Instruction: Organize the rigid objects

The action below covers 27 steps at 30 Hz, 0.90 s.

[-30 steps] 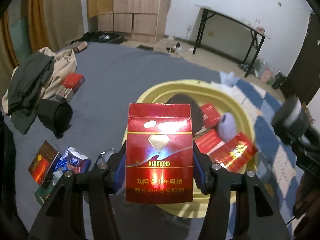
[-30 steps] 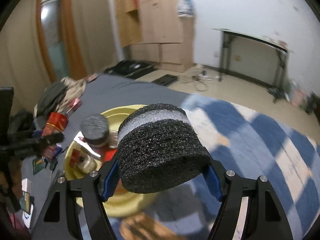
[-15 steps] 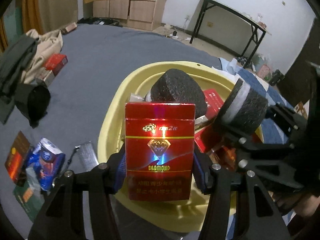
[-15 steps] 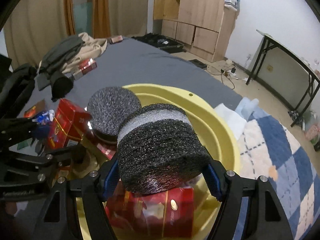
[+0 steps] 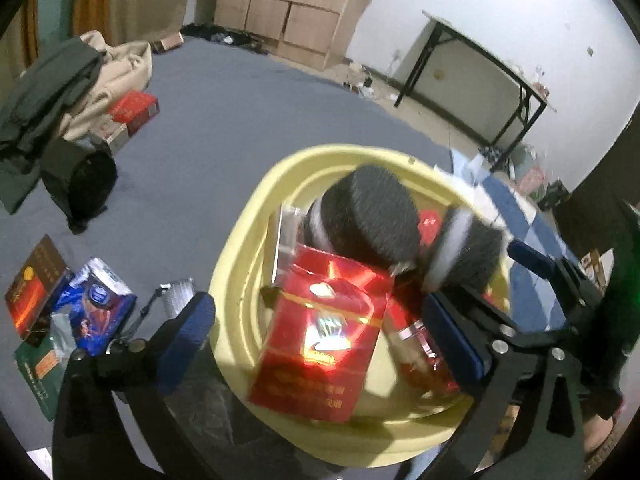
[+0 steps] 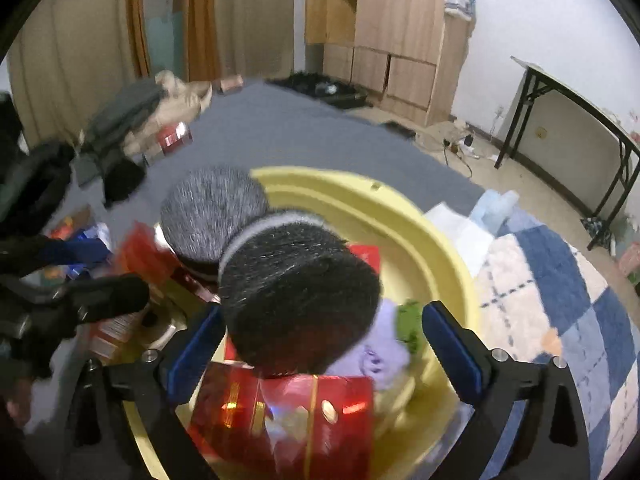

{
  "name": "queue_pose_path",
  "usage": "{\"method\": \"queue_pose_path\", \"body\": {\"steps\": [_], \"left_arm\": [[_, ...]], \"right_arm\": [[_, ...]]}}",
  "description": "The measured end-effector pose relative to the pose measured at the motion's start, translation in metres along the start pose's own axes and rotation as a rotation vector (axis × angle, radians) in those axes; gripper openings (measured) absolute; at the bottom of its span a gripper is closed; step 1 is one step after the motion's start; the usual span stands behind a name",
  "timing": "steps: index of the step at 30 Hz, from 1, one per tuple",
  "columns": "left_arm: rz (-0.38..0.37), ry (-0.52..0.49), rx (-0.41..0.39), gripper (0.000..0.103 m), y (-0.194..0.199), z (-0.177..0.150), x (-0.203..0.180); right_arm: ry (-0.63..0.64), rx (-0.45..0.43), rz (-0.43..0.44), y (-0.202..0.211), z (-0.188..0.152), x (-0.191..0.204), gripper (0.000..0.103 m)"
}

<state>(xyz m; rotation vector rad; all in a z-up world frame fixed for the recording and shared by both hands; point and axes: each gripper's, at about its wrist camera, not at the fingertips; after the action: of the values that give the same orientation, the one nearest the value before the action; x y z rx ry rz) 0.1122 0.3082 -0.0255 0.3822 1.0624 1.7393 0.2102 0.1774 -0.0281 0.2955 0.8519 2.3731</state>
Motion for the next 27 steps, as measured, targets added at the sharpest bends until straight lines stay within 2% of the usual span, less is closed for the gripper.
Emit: {"method": "queue_pose_path", "body": {"steps": [4,7,9,11,14,16,19,20,23,27], "left_arm": [[0.011,-0.003,-0.067,0.103,0.022,0.003,-0.019],[0.045,-0.007,-0.107,0.103,0.036,-0.007,-0.046],[0.091,0.014,-0.118,0.103,0.04,-0.024,-0.069],[0.1,0.076,-0.132,0.103,0.042,-0.058,-0.087],[0.165,0.04,-0.168,0.103,0.036,-0.101,-0.116],[0.209,0.067,-0.188,0.103,0.032,-0.117,-0.12],[0.269,0.149,-0.158,0.103,0.016,-0.134,-0.112],[0.277,0.161,-0.114,0.103,0.005,-0.139,-0.107],[0.265,0.15,-0.035,0.103,-0.024,-0.141,-0.101],[0.329,0.132,-0.061,0.103,-0.038,-0.141,-0.102]], "right_arm": [[-0.033,-0.079,0.021,0.04,-0.005,-0.019,0.103],[-0.046,-0.094,0.024,0.066,-0.017,-0.038,0.103],[-0.027,-0.096,-0.013,0.075,-0.033,-0.049,0.103],[-0.024,-0.073,-0.049,0.075,-0.059,-0.062,0.103],[-0.064,-0.017,-0.041,0.07,-0.096,-0.077,0.103],[-0.032,-0.002,-0.046,0.067,-0.114,-0.078,0.103],[0.016,-0.002,-0.047,0.064,-0.129,-0.078,0.103],[0.003,0.005,-0.038,0.062,-0.132,-0.082,0.103],[-0.002,0.03,-0.033,0.055,-0.139,-0.086,0.103],[0.014,0.089,-0.027,0.037,-0.138,-0.086,0.103]]}}
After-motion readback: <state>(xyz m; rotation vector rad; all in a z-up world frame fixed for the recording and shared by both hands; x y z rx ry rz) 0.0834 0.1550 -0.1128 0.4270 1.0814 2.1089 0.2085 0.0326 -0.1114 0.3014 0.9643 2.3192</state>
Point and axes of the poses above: each gripper's, at about its wrist camera, not at the fingertips, and y roughly against the way its jaws point, x to its left, z to its top, and after that the axes turned 4 degrees about z, right-handed
